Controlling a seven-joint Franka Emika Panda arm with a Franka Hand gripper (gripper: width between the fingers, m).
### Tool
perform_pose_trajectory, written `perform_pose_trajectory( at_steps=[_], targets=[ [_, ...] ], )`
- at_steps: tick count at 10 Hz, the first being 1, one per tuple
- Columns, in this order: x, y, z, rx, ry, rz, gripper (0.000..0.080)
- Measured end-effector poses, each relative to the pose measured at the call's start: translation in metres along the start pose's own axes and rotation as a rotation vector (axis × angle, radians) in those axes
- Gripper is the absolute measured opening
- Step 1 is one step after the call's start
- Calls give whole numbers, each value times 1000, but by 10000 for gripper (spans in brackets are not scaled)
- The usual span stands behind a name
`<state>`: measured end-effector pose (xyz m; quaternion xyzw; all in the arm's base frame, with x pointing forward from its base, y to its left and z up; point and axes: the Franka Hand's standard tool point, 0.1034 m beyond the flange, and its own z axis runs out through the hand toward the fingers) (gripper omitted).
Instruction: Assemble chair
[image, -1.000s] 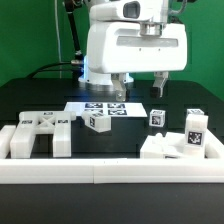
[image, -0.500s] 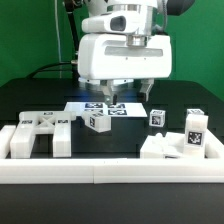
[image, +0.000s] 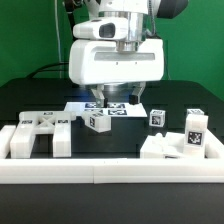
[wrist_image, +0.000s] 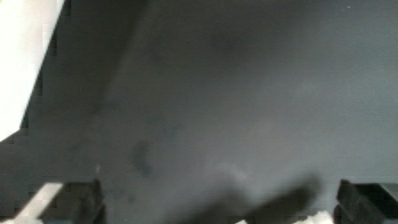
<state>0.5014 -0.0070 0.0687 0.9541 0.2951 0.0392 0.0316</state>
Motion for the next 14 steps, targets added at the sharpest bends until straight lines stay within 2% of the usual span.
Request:
perform_pose_trajectory(
  at_steps=[1, 2, 3, 5, 6, 9, 10, 12, 13, 14],
  targets=[
    [-2, -1, 1, 7, -13, 6, 649],
    [-11, -2, 4, 26, -88, 8, 649],
    [-17, 6, 4, 22, -123, 2, 649],
    [-33, 7, 7, 55, -248, 10, 649],
    [-31, 8, 5, 75, -286, 7, 649],
    [-31, -3, 8, 119, -505, 16, 649],
    [-33, -4, 9, 115, -558, 21, 649],
    [-55, 2, 11, 46, -724, 30, 649],
    [-57, 2, 14, 48, -757, 33, 649],
    [-60, -2, 13, 63, -828, 31, 649]
  ],
)
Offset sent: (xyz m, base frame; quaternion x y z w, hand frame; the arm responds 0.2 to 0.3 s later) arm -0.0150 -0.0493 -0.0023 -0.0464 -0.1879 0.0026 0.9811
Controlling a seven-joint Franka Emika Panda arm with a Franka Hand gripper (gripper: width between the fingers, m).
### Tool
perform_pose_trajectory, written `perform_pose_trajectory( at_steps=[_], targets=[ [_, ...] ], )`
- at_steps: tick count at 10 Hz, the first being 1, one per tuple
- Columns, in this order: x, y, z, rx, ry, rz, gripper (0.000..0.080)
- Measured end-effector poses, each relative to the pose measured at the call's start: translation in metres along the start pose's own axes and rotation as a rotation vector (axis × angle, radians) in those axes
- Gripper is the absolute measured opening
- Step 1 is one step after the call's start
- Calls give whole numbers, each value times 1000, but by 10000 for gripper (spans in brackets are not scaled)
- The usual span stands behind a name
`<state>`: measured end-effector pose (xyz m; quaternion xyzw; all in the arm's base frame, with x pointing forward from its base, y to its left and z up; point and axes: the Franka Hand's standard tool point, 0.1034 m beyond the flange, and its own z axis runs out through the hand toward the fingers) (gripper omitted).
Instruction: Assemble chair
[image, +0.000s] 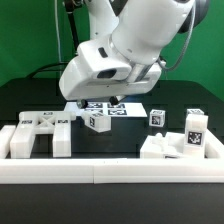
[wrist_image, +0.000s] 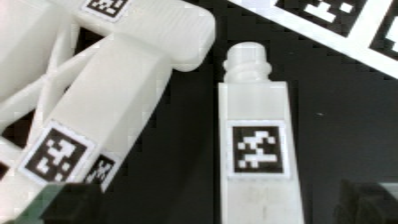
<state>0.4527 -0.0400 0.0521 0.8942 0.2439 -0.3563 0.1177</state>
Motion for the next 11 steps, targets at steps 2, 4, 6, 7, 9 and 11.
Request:
perform_pose_trajectory(
  at_steps=[2, 4, 6, 7, 9, 11],
  targets=[
    [4, 0, 1, 1, -30, -2, 649],
    [4, 1, 3, 11, -32, -3, 649],
    [8, -2, 8, 12, -41, -3, 649],
    [10, -4, 10, 10, -45, 0, 649],
    [15, -11, 11, 7, -63, 24, 649],
    [15, -8, 11, 8, -65, 26, 649]
  ],
)
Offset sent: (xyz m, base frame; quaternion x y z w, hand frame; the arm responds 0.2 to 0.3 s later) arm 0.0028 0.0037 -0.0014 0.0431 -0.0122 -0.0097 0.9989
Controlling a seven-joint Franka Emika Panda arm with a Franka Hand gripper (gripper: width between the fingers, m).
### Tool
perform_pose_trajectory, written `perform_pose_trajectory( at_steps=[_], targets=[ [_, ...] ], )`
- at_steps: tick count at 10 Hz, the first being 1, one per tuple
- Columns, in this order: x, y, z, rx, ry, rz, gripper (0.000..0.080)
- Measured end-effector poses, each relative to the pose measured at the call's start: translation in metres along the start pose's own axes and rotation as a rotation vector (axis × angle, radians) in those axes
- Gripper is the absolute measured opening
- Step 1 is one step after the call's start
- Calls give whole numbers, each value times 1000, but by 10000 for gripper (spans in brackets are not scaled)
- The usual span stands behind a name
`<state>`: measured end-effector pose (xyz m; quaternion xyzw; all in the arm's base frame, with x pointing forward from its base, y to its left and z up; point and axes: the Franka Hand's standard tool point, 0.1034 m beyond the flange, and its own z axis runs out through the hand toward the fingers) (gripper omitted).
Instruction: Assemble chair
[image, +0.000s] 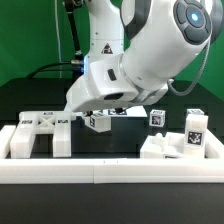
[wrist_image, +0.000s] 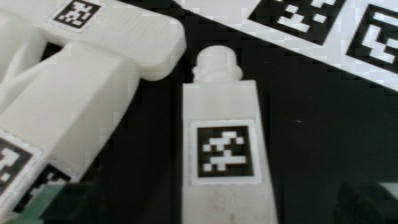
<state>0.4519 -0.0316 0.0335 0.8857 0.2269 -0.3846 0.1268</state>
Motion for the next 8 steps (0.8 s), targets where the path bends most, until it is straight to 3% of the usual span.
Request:
perform_pose_trajectory(
  at_steps=[3, 5, 8],
  targets=[
    [-2, -2, 3, 5, -27, -5, 649],
    [-7, -8, 5, 20, -112, -16, 649],
    [0, -6, -3, 13, -99, -19, 649]
  ],
)
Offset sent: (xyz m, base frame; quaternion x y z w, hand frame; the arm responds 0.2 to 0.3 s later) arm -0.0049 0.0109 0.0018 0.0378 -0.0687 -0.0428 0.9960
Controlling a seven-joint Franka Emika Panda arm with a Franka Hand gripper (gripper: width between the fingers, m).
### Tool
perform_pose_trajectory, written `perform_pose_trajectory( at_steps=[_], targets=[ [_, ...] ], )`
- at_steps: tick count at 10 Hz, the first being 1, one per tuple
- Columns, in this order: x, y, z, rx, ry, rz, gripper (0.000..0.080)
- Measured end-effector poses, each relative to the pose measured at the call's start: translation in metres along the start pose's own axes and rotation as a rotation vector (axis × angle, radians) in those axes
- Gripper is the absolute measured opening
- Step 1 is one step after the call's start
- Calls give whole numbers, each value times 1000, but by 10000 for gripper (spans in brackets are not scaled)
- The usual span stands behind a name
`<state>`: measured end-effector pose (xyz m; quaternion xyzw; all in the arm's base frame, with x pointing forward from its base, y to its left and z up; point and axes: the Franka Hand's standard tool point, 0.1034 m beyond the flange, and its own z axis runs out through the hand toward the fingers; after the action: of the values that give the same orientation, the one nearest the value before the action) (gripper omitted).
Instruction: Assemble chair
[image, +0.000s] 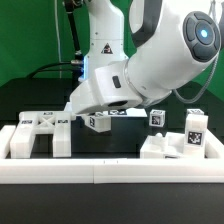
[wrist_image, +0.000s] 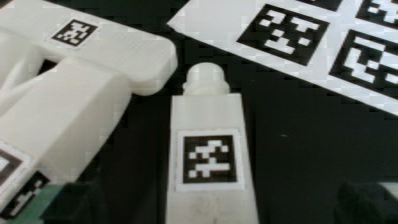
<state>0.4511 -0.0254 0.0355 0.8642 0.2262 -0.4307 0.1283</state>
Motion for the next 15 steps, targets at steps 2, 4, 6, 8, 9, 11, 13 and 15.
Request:
perform_pose_trajectory(
  at_steps=[2, 4, 6, 8, 9, 11, 13, 15],
  targets=[
    [0, 2, 1, 2, 0, -9, 649],
    [0, 2, 2, 3, -1, -9, 649],
    [1, 2, 6, 5, -6, -10, 649],
    [6, 4, 13, 5, 4, -11, 649],
    [9, 4, 17, 3, 9, -11, 649],
    [12, 4, 20, 2, 7, -12, 649],
    [13, 4, 23, 2, 7, -12, 649],
    [14, 5, 24, 3, 9, -11, 649]
  ],
)
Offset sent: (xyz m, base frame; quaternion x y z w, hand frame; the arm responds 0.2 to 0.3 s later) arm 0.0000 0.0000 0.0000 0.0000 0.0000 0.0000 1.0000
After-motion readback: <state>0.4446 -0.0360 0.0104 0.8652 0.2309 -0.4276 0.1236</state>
